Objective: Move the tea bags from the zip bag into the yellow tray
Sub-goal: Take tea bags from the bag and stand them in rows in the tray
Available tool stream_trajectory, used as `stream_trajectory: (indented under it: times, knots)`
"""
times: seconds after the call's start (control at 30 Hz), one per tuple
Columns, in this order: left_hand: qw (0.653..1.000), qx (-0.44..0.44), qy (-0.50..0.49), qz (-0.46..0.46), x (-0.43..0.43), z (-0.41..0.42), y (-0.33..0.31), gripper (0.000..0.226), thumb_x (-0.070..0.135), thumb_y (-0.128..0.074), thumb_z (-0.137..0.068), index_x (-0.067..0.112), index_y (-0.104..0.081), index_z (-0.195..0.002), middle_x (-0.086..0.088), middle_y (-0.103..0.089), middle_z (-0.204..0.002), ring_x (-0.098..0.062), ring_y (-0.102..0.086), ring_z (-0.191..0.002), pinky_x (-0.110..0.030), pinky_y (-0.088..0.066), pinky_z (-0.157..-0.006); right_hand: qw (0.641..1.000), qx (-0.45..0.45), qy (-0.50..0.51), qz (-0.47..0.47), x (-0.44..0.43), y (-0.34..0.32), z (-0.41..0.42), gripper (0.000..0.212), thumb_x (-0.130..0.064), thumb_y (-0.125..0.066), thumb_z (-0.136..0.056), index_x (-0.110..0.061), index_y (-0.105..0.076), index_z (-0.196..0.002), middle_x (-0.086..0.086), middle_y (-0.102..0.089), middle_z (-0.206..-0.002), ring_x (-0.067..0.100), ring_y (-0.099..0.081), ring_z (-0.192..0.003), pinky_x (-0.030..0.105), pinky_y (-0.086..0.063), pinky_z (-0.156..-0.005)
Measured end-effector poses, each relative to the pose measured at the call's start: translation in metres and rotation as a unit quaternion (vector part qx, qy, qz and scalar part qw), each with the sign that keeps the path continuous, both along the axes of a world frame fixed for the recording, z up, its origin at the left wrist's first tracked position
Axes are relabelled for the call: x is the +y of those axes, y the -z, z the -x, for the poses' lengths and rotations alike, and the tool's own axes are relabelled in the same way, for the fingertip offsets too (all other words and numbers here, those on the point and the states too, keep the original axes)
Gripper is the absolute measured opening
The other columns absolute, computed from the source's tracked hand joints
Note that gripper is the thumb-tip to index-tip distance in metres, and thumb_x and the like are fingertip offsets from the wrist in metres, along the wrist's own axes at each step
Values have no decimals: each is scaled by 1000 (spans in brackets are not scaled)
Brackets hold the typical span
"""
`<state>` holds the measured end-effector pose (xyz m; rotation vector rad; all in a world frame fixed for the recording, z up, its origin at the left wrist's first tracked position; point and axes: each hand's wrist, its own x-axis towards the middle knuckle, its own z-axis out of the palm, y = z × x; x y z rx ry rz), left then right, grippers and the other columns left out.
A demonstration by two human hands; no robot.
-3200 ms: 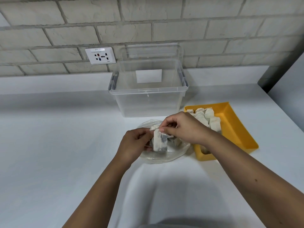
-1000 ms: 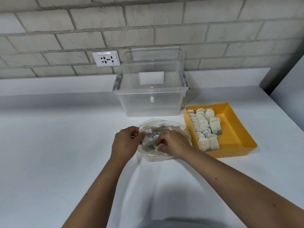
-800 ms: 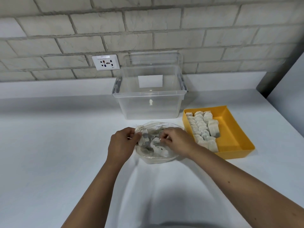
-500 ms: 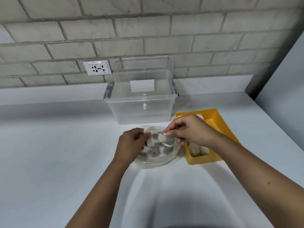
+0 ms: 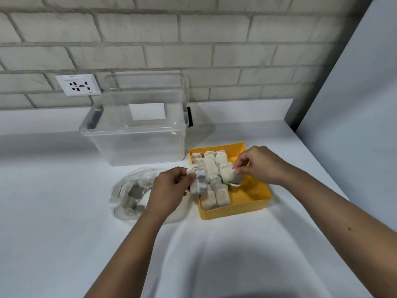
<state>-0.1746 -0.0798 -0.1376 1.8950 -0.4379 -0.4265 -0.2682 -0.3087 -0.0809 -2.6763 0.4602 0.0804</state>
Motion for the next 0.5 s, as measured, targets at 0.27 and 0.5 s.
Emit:
stream_trajectory:
  times: [0.27, 0.5]
  knots:
    - [1000, -6, 14, -16, -24, 5, 7, 22, 33, -67, -92, 12, -71, -86, -12, -71, -77, -31, -69, -77, -55, -57, -82, 996, 76, -26, 38, -19, 35, -12, 9, -28, -72, -86, -22, -75, -92, -5, -71, -97, 15, -63, -89, 32, -52, -77]
    - [1000, 3, 10, -28, -29, -1, 9, 14, 31, -68, -92, 19, -73, -88, -9, -74, -79, -31, -71, -78, -54, -57, -83, 999, 8, -10, 33, -19, 62, -31, 7, -21, -68, -89, -20, -74, -92, -1, -71, -101, 17, -62, -92, 30, -50, -77]
